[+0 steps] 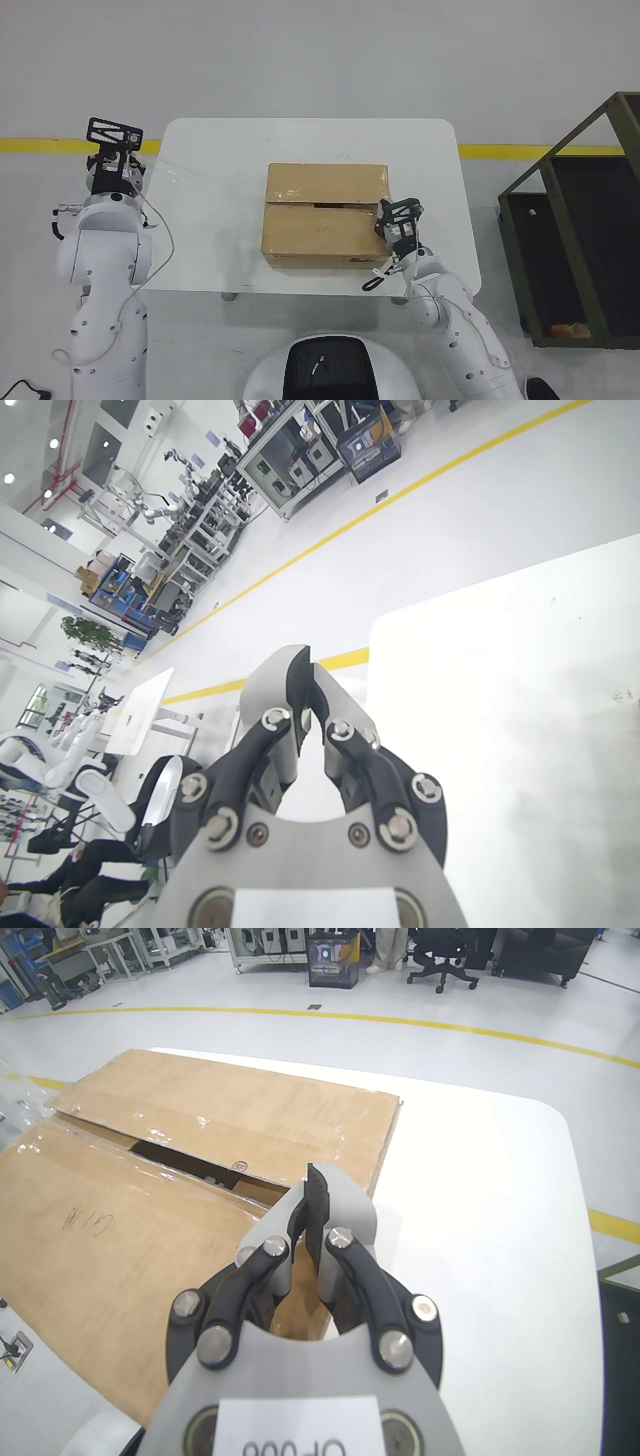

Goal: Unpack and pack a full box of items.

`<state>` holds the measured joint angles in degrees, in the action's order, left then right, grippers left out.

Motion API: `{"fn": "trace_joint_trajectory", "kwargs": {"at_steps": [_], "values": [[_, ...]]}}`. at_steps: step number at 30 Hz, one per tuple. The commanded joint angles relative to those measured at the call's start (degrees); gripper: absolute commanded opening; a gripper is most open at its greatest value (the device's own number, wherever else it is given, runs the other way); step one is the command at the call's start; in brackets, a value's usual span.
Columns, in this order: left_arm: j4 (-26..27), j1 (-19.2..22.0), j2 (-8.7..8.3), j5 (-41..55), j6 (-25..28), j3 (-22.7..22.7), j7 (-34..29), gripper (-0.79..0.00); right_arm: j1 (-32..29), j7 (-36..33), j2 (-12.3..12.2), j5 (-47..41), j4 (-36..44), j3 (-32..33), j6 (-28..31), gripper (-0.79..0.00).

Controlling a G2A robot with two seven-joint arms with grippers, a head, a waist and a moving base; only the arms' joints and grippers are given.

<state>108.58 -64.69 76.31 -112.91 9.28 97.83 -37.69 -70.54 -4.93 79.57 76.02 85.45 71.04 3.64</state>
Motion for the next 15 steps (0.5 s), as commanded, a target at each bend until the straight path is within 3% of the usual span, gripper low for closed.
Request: {"fn": "trace_joint_trajectory", "kwargs": {"at_steps": [1, 15], "values": [[-0.4, -0.3, 0.00, 0.4, -0.6, 0.3, -0.6, 0.000, 0.0, 0.0, 0.0, 0.0, 0.0, 0.0, 0.1, -0.785], [1.8, -1.3, -0.48, 2.1, -0.5, 3.3, 0.0, 0.000, -0.4, 0.0, -0.1, -0.4, 1.9, 0.4, -0.5, -0.785]]}}
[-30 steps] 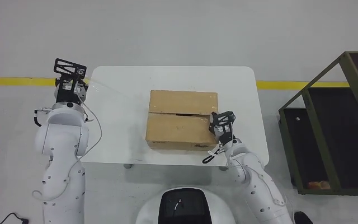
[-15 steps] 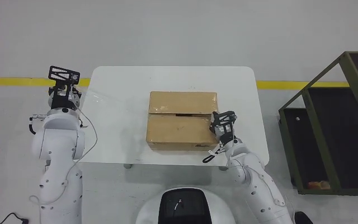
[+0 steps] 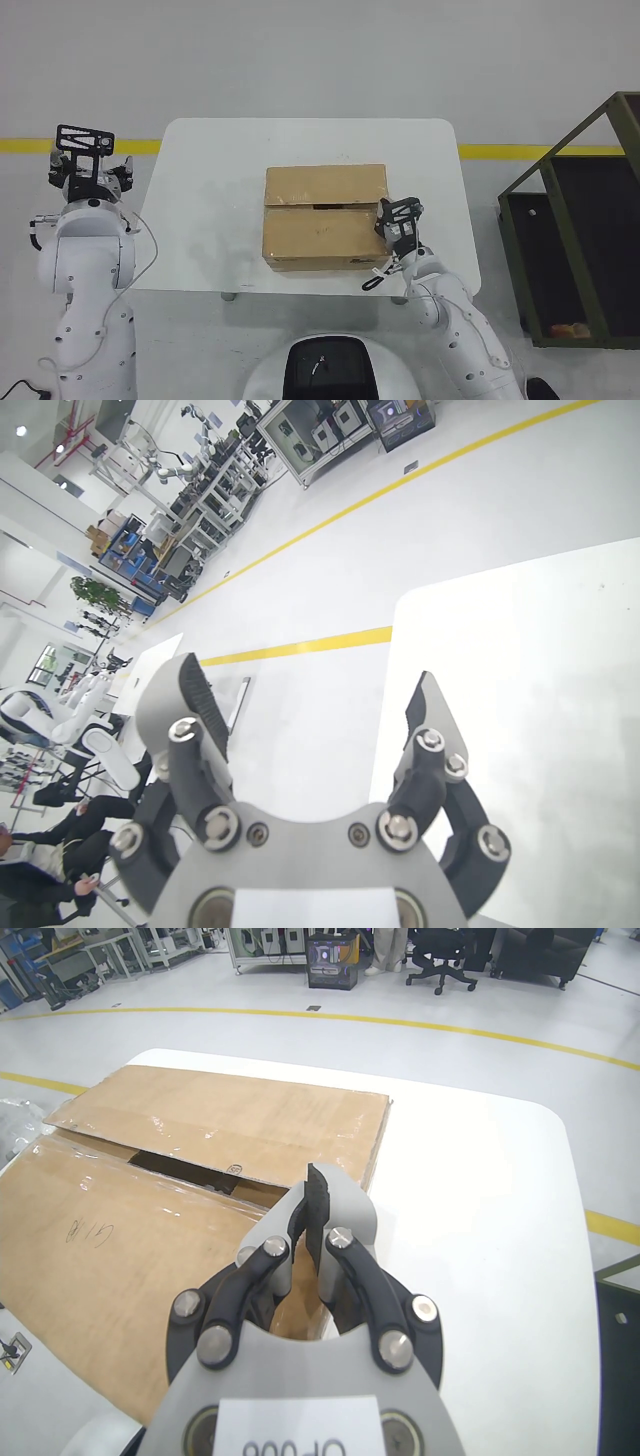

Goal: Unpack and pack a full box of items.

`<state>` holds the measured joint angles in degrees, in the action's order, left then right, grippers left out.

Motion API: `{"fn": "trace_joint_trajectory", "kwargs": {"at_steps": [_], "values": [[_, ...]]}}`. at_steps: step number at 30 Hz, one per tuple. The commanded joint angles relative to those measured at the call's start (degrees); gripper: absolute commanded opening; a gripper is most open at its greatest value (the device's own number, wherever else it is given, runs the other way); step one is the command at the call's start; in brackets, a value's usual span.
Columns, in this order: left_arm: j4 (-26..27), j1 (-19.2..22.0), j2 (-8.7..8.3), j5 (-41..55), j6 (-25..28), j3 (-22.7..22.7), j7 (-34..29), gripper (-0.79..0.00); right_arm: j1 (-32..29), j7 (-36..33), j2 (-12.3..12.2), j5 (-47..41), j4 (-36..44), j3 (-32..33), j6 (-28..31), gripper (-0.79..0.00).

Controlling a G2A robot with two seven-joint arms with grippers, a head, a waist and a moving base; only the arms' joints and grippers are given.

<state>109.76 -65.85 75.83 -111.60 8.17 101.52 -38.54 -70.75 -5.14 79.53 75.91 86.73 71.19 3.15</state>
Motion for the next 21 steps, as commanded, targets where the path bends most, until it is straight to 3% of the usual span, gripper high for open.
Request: {"fn": "trace_joint_trajectory", "kwargs": {"at_steps": [1, 7, 14, 21], "values": [[0.9, -0.3, -0.02, 1.3, 1.1, -0.7, 1.3, 0.000, -0.5, 0.3, -0.1, -0.4, 1.4, 0.6, 0.0, -0.785], [4.5, -1.1, 0.24, 4.7, 5.5, -7.2, 2.4, 0.000, -3.3, 0.3, -0.8, 1.2, 6.8, 3.9, -0.2, -0.785], [7.1, 0.1, 1.45, 11.9, 8.9, -22.9, 2.2, 0.000, -7.9, 0.0, -1.8, 2.7, 11.8, 10.1, -1.3, -0.785], [1.9, 5.4, 3.35, 16.1, 10.9, -39.9, 2.0, 0.000, -11.8, -0.1, -2.4, 2.4, 13.5, 15.5, -2.7, -0.785]]}}
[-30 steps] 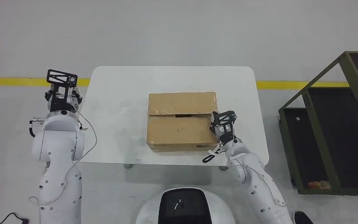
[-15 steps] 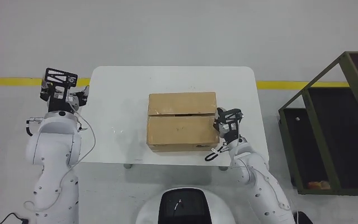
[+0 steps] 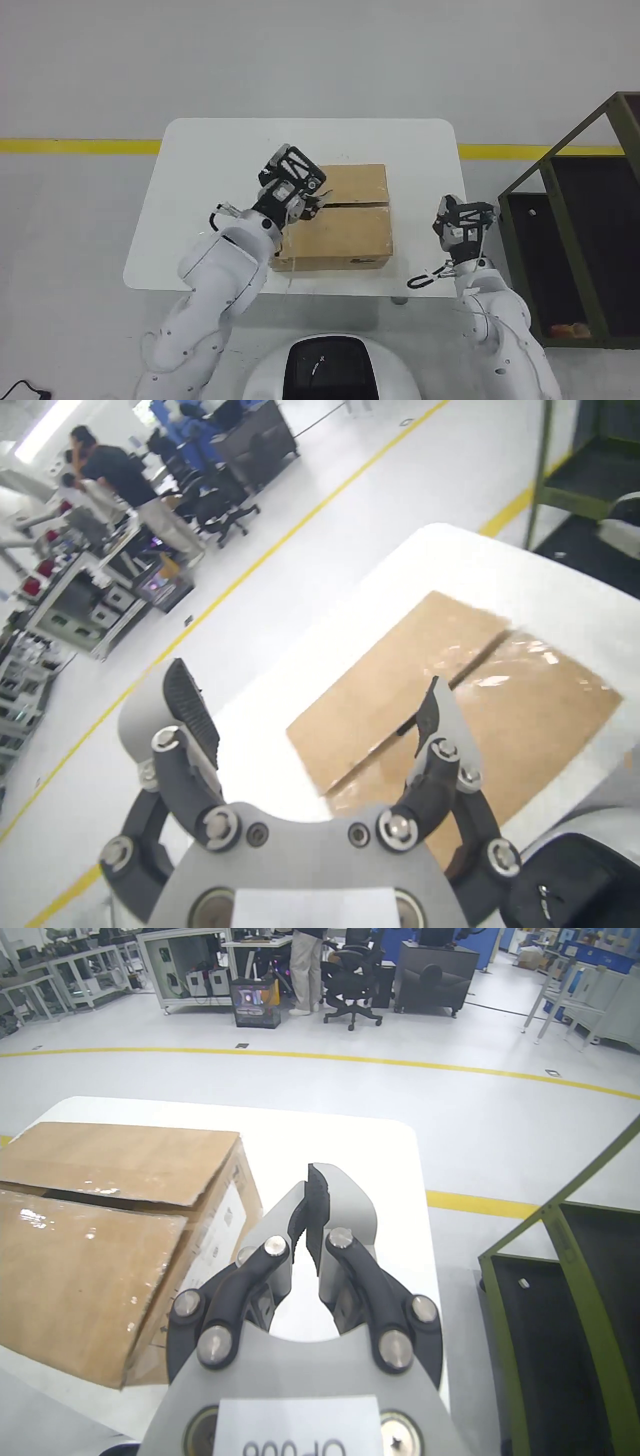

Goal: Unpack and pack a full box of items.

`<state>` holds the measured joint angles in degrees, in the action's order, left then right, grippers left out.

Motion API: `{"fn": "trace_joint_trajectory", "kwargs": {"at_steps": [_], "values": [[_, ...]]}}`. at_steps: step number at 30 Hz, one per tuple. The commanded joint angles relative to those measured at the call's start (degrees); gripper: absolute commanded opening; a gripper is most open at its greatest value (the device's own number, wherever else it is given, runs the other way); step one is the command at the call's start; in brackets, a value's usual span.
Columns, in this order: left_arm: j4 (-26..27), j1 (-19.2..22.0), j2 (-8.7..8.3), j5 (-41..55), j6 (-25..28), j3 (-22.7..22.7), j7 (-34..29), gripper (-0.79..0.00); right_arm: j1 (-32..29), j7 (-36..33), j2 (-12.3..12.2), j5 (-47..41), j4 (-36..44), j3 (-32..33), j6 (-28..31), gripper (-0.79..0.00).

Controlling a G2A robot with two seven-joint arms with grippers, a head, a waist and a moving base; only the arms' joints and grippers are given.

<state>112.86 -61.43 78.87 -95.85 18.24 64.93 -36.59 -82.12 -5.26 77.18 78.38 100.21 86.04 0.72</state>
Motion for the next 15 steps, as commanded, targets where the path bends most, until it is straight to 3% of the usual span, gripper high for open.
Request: {"fn": "trace_joint_trajectory", "kwargs": {"at_steps": [1, 8, 15], "values": [[-2.4, 2.0, 0.56, -0.4, 1.5, -5.4, -0.2, 0.000, -0.9, 0.1, -0.1, -0.2, 0.1, 1.3, -0.4, -0.785], [-10.9, 9.0, 2.30, -3.3, 2.2, -13.6, -1.6, 0.000, -3.6, 0.3, -0.4, -0.5, 0.8, 3.6, -0.7, -0.785], [-19.2, 13.8, 3.42, -7.4, 3.5, -17.1, -3.6, 0.000, -4.6, 0.7, -0.5, 0.0, 0.8, 3.5, -1.2, -0.785]]}}
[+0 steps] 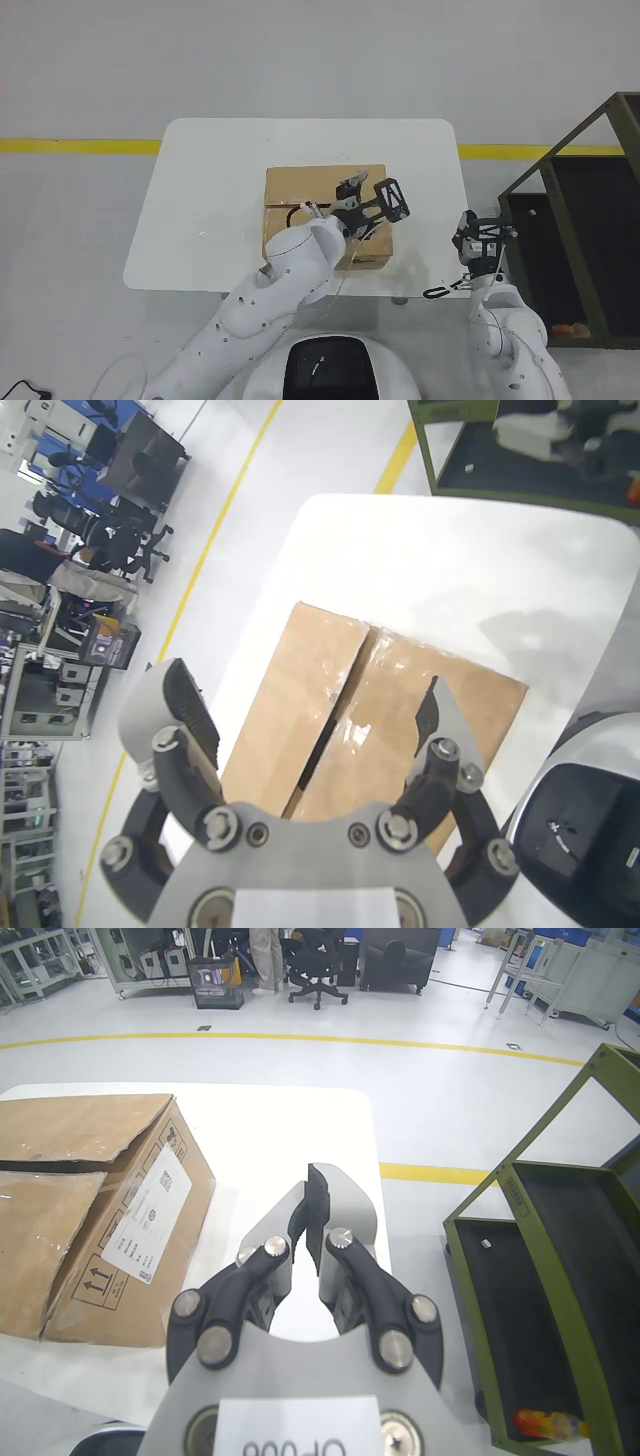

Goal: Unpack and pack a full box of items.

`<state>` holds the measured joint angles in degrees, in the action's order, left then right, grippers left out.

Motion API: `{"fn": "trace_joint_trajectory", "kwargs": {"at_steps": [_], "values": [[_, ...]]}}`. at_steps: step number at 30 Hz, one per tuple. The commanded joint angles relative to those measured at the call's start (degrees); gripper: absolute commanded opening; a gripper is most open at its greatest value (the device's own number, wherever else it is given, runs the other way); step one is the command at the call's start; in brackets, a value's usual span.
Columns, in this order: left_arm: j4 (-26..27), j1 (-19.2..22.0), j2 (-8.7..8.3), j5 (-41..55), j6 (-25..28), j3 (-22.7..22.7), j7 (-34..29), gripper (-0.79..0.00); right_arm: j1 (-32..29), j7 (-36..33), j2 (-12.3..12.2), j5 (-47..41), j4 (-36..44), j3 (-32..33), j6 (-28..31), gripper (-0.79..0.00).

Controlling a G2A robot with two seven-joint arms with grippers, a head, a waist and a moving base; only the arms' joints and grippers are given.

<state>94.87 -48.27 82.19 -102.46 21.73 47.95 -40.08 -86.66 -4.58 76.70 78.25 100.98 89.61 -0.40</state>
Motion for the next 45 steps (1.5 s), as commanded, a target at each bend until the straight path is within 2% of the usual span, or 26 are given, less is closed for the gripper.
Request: {"fn": "trace_joint_trajectory", "kwargs": {"at_steps": [1, 10, 18, 30, 32, 36, 37, 38, 40, 42, 43, 45], "values": [[-2.2, 1.5, 0.13, -2.7, 0.5, -0.4, -0.4, 0.000, -0.1, 0.1, 0.0, 0.1, 0.0, -0.1, -0.2, -0.785], [-8.7, 4.4, 0.39, -8.1, 2.6, 0.0, -0.2, 0.000, -0.4, 0.0, -0.1, 0.4, -0.1, -0.2, -0.4, -0.785], [-10.7, 4.5, 0.35, -11.0, 5.5, 0.5, -0.3, 0.000, -0.3, 0.0, -0.1, 0.7, -0.3, -0.2, -0.9, -0.785], [-15.2, 4.7, 0.71, -15.2, 4.3, 0.8, 1.4, 0.000, -0.5, 0.0, -0.2, 0.7, -0.1, -0.4, -1.0, -0.785], [-15.8, 4.9, 0.81, -16.5, 3.9, 0.6, 1.5, -0.031, -0.6, 0.1, -0.2, 0.7, -0.1, -0.4, -1.1, -0.785], [-16.9, 5.5, 1.00, -18.3, 2.5, 0.8, 1.7, -0.166, -0.8, 0.1, -0.2, 0.6, 0.0, -0.5, -1.2, -0.785], [-17.1, 5.7, 1.02, -19.1, 2.4, 0.8, 1.9, -0.311, -0.8, 0.1, -0.2, 0.6, 0.0, -0.5, -1.2, -0.785], [-17.4, 5.9, 1.04, -19.7, 2.3, 0.8, 2.1, -0.397, -0.9, 0.1, -0.2, 0.6, 0.1, -0.5, -1.2, -0.785], [-17.7, 6.2, 1.11, -20.1, 2.2, 1.1, 2.9, -0.499, -0.9, 0.0, -0.2, 0.8, 0.1, -0.5, -1.3, -0.785], [-17.7, 6.4, 1.16, -20.4, 2.2, 1.4, 3.2, -0.742, -0.9, 0.0, -0.2, 0.7, 0.1, -0.5, -1.3, -0.785], [-17.6, 6.5, 1.19, -20.6, 2.3, 1.6, 3.3, -0.785, -0.8, 0.0, -0.2, 0.7, 0.1, -0.5, -1.3, -0.785], [-17.3, 6.5, 1.24, -20.5, 2.3, 1.9, 3.7, -0.785, -0.7, 0.0, -0.2, 0.7, 0.0, -0.6, -1.4, -0.785]]}}
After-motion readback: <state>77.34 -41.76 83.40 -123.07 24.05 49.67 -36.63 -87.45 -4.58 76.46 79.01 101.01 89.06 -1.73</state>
